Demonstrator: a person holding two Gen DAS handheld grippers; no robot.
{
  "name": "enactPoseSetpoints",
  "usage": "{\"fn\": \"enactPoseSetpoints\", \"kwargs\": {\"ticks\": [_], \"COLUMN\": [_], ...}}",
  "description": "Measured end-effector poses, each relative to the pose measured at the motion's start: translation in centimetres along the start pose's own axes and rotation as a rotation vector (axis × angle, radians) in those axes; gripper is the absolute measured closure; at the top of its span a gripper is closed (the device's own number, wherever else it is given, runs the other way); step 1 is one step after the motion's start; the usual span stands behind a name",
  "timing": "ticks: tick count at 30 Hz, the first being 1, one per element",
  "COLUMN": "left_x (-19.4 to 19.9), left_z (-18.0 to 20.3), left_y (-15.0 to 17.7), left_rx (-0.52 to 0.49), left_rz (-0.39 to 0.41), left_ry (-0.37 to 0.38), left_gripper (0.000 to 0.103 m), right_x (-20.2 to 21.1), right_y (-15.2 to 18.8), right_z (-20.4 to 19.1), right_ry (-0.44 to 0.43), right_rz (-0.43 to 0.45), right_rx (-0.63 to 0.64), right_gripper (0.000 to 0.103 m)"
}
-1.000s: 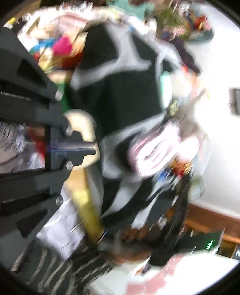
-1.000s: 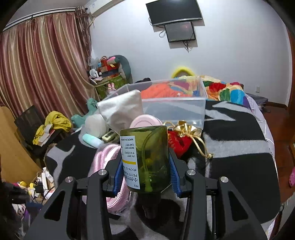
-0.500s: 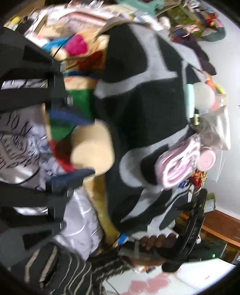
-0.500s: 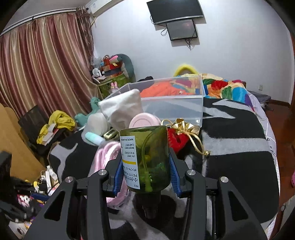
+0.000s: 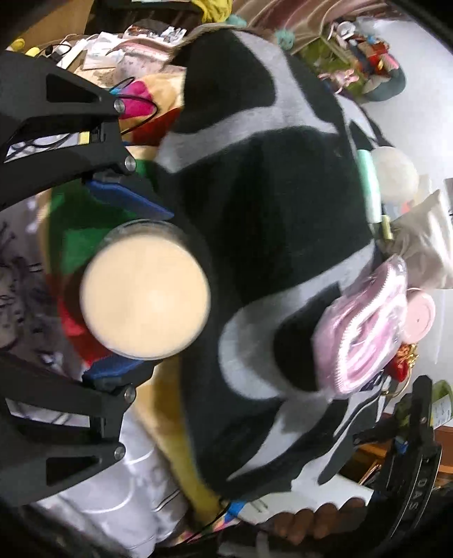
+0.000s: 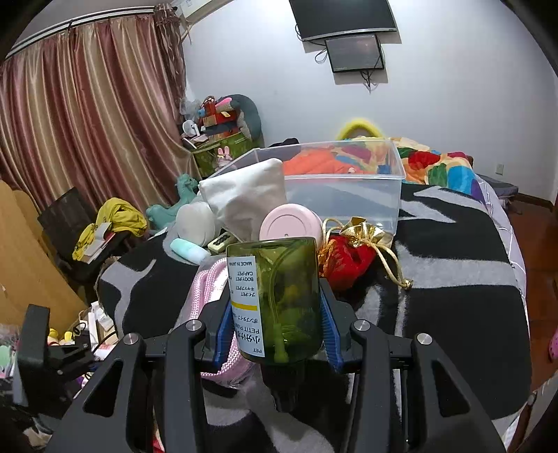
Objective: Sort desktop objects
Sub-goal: 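Lift the cream jar with the left tool while the right tool lifts the green bottle, then carry the cream jar and green bottle over the clear plastic box with both tools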
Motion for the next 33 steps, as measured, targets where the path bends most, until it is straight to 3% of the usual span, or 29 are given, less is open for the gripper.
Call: {"fn": "enactPoseSetpoints", "kwargs": {"ticks": [4, 11, 17, 24, 33], "left_x": [0.7, 2.2, 5.1, 8.1, 8.7], "left_z": [0.2, -0.3, -1.2, -2.7, -5.1], "left_y": [-0.8, -0.9, -1.4, -5.3, -11.1], "left_rx": [-0.016, 0.009, 0.038, 0.084, 0.121], "left_rz": [0.069, 0.072, 0.126, 0.213, 0.312], "left_ry": [-0.050, -0.012, 0.002, 0.025, 0.038], "left_gripper": [0.046, 0.047, 0.047, 0.047, 0.047], "right_x": [-0.3, -0.5, -0.1, 1.2, 1.9], "right_y": [0.2, 0.3, -0.5, -2.0, -3.4], "right_z": [0.1, 0.1, -0.4, -0.6, -0.2], "right_ry": [0.001, -0.008, -0.016, -0.026, -0.006], "right_rz": [-0.012, -0.012, 0.006, 0.043, 0.063], "right_rx": [-0.005, -0.015, -0.006, 0.005, 0.010], "right_gripper": [0.064, 0.064, 0.064, 0.064, 0.064]}}
Point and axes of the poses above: each gripper's, at about its wrist camera, not at the fingertips, and x roughly against the way its jaws point, z to its right, y to its underside, the point moved 8 cm from there along -x, roughly the way its jaws point, and after that the axes turned 12 degrees about -y, right-handed, at the moved point
